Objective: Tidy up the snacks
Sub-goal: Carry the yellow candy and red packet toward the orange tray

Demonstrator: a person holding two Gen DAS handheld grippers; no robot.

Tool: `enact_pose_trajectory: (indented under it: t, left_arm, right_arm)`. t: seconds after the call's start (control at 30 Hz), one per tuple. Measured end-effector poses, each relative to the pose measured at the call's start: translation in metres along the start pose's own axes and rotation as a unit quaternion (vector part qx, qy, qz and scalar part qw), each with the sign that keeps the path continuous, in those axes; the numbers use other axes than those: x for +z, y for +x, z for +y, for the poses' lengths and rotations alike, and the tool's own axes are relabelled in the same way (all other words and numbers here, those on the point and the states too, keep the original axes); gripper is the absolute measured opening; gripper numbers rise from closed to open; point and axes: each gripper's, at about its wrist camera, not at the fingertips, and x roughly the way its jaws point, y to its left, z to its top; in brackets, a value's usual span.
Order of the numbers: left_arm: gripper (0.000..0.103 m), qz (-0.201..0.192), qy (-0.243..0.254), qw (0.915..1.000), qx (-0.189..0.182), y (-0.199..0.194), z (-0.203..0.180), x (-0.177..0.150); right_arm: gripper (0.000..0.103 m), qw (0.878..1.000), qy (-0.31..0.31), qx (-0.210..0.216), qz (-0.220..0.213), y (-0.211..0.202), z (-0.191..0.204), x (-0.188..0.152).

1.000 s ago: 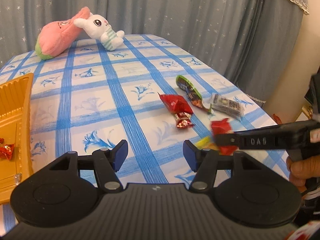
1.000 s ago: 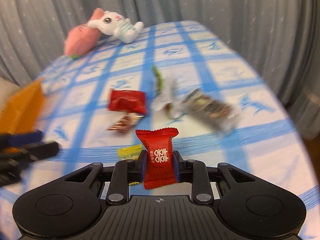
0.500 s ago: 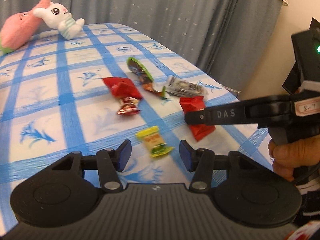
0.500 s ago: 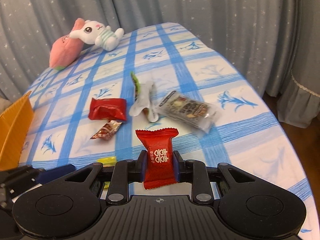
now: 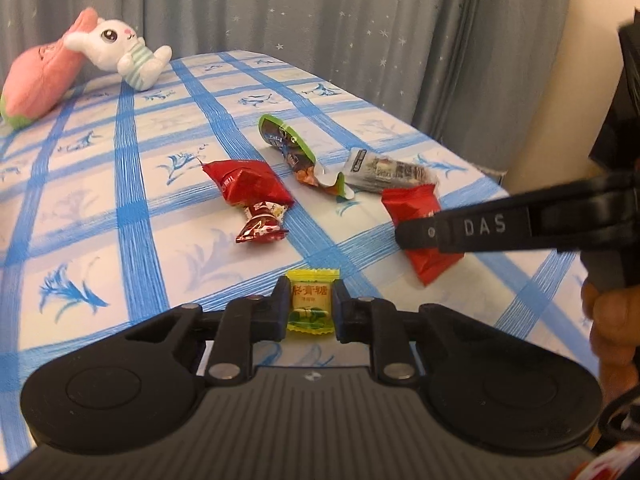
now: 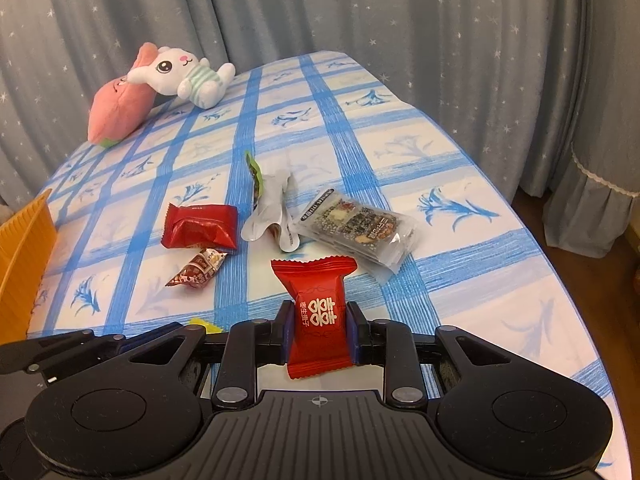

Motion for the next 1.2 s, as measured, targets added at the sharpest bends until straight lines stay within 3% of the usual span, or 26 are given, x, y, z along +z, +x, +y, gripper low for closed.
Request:
enact_pose_trajectory:
  t: [0.27,0.6,0.93,1.2]
  left_arm:
    - [0.018,0.002,-0.006,0.9997,0.022,-0.016,0.014,-0.002]
    - [0.018,-0.042,-0.044,0.9959,0.067,-0.074,0.059,0.008]
    - [0.018,-0.078,-0.092,0.9844,0.128,-0.135,0.114,0.0]
    - [0.018,-0.08,-0.13,0.974,0.168,-0.167,0.155,-0.017]
  right_arm:
    - [0.027,0.999,-0.022,0.024,-0.01,-0.004,0.016,0.001]
    - [0.027,0.994,-0.064,0.078,-0.035,-0.015,0.06,0.007]
    - [0.027,0.982,-0.113,0.142,-0.049,-0.019,0.125,0.01]
    - [0.027,0.97,-0.148,0.186,-0.05,-0.018,0.182,0.006]
